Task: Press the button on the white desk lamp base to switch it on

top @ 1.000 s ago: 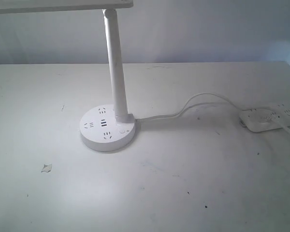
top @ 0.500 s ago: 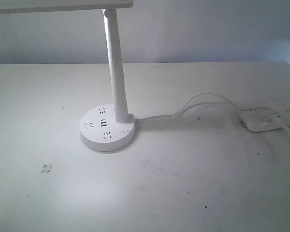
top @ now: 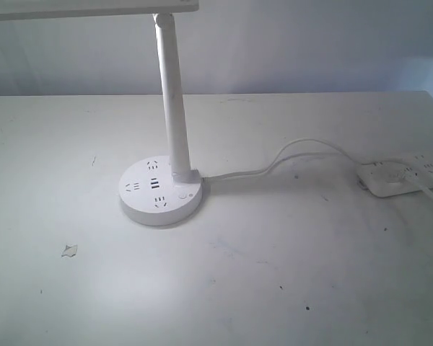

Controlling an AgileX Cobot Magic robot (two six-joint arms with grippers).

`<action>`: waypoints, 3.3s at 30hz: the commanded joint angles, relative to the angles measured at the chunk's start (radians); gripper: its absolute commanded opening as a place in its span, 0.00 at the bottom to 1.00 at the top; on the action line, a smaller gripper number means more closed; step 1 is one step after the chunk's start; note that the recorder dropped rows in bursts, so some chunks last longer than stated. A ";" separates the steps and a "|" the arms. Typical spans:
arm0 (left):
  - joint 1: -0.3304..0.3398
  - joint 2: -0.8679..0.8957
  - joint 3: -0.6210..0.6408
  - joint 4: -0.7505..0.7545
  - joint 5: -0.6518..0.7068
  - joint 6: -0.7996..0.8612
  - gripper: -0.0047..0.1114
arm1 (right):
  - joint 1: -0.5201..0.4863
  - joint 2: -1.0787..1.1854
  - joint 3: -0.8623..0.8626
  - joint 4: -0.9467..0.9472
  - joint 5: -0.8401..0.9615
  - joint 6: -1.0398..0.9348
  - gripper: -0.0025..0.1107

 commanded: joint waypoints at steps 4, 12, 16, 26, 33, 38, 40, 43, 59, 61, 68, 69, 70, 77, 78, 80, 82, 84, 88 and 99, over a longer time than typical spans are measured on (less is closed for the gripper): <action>-0.009 -0.004 0.003 -0.006 0.001 -0.003 0.04 | -0.306 -0.224 0.106 0.014 -0.032 0.032 0.02; -0.009 -0.004 0.003 -0.006 -0.005 -0.003 0.04 | -0.356 -0.224 0.148 0.014 -0.020 0.029 0.02; -0.009 -0.004 0.003 -0.006 -0.005 -0.003 0.04 | -0.356 -0.224 0.148 0.021 0.080 0.029 0.02; -0.009 -0.004 0.003 -0.006 -0.005 -0.003 0.04 | -0.356 -0.224 0.148 0.023 0.232 -0.031 0.02; -0.009 -0.004 0.003 -0.006 -0.005 -0.003 0.04 | -0.356 -0.224 0.148 0.339 0.344 -0.433 0.02; -0.009 -0.004 0.003 -0.006 -0.005 -0.003 0.04 | -0.356 -0.224 0.148 0.860 0.328 -1.025 0.02; -0.009 -0.004 0.003 -0.006 -0.005 -0.003 0.04 | -0.356 -0.224 0.148 0.972 0.341 -1.131 0.02; -0.009 -0.004 0.003 -0.006 -0.005 -0.003 0.04 | -0.356 -0.224 0.148 0.975 0.353 -1.130 0.02; -0.009 -0.004 0.003 -0.006 -0.005 -0.003 0.04 | -0.356 -0.224 0.148 0.762 0.357 -0.786 0.02; -0.009 -0.004 0.003 -0.006 -0.005 -0.003 0.04 | -0.356 -0.224 0.148 0.762 0.357 -0.786 0.02; -0.009 -0.004 0.003 -0.006 -0.005 -0.003 0.04 | -0.356 -0.224 0.148 0.762 0.357 -0.786 0.02; -0.009 -0.004 0.003 -0.006 -0.005 -0.003 0.04 | -0.356 -0.224 0.148 0.762 0.357 -0.786 0.02; -0.009 -0.004 0.003 -0.006 -0.005 -0.003 0.04 | -0.356 -0.224 0.148 0.762 0.357 -0.786 0.02; -0.009 -0.004 0.003 -0.006 -0.005 -0.003 0.04 | -0.292 -0.224 0.148 0.762 0.357 -0.786 0.02; -0.009 -0.004 0.003 -0.006 -0.005 -0.003 0.04 | -0.278 -0.224 0.148 0.762 0.357 -0.786 0.02; -0.009 -0.004 0.003 -0.006 -0.005 -0.003 0.04 | -0.248 -0.224 0.148 0.762 0.357 -0.786 0.02; -0.009 -0.004 0.003 -0.006 -0.005 -0.003 0.04 | -0.238 -0.224 0.148 0.762 0.357 -0.786 0.02; -0.009 -0.004 0.003 -0.006 -0.005 -0.003 0.04 | -0.235 -0.224 0.148 0.762 0.357 -0.786 0.02; -0.009 -0.004 0.003 -0.006 -0.005 -0.003 0.04 | -0.237 -0.224 0.148 0.762 0.357 -0.786 0.02; -0.009 -0.004 0.003 -0.006 -0.005 -0.003 0.04 | -0.237 -0.224 0.148 0.762 0.357 -0.786 0.02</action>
